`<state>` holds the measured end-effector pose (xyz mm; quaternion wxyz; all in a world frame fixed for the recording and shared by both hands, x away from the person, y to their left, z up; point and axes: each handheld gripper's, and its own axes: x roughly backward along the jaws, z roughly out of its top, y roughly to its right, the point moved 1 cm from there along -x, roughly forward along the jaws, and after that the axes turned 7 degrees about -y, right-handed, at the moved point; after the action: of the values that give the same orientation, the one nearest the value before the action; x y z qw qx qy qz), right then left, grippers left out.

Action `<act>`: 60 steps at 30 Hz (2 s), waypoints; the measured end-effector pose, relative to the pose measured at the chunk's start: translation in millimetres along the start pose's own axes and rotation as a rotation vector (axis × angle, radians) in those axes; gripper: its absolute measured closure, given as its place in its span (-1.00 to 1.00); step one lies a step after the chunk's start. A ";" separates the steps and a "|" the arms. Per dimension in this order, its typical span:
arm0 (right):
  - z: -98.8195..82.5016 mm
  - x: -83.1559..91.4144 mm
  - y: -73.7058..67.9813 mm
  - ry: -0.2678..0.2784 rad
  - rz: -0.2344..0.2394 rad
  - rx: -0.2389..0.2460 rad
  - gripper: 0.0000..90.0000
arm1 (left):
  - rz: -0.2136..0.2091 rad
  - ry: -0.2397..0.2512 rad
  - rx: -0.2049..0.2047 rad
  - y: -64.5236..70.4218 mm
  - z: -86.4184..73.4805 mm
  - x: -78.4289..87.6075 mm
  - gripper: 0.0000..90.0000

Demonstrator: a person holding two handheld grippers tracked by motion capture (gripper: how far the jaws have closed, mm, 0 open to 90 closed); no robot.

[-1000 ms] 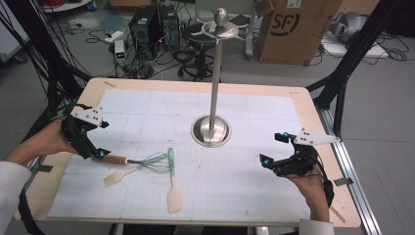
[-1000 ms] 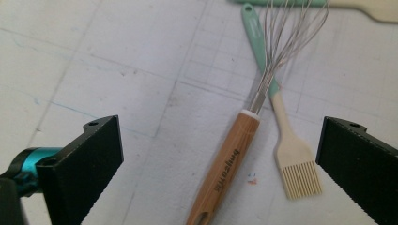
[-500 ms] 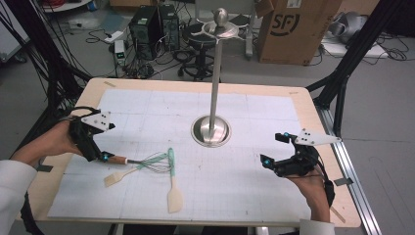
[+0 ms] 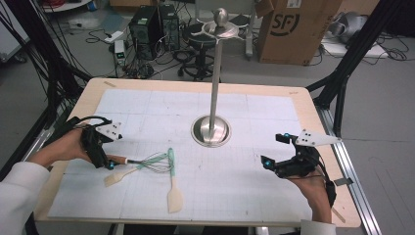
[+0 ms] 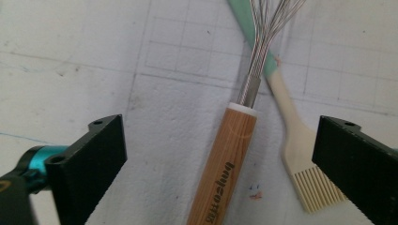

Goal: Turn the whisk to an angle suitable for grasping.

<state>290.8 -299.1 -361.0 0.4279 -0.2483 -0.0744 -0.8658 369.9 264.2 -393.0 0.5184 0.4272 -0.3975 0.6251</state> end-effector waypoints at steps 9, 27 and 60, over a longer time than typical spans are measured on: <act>0.0 -0.2 -0.7 -0.003 -0.003 -0.001 -1.00 | -0.045 -0.009 0.003 0.4 -6.8 -12.4 -0.60; 0.7 -1.5 0.0 0.005 -0.005 -0.003 -1.00 | -0.069 -0.080 0.013 -1.2 -9.6 -21.9 0.26; 1.2 1.6 1.7 0.015 -0.007 -0.012 -1.00 | -0.115 -0.070 0.010 8.2 -7.2 -5.6 0.56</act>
<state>291.8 -300.8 -359.3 0.4240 -0.2440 -0.0670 -0.8696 361.4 268.0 -401.0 0.5372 0.4736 -0.3871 0.5808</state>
